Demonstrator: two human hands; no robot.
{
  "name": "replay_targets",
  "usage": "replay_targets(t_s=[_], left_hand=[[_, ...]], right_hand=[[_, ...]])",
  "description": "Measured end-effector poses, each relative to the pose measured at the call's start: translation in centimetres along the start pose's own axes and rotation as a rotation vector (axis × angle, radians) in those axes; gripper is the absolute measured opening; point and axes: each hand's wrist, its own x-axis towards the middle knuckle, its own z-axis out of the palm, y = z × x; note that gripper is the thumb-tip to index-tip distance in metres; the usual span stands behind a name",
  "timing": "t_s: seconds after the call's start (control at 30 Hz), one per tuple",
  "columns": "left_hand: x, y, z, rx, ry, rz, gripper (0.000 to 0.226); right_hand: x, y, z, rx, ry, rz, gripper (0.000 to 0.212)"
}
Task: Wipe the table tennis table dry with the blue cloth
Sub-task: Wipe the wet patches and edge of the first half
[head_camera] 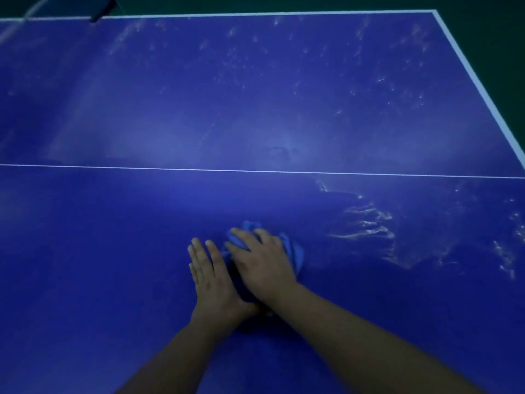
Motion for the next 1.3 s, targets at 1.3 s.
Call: replay_targets(t_s=[1.3], left_hand=[[1.0, 5.4, 2.0, 0.450, -0.402, 0.017, 0.177]], right_hand=[[-9.5, 17.3, -9.0, -0.267, 0.283, 0.843, 0.045]])
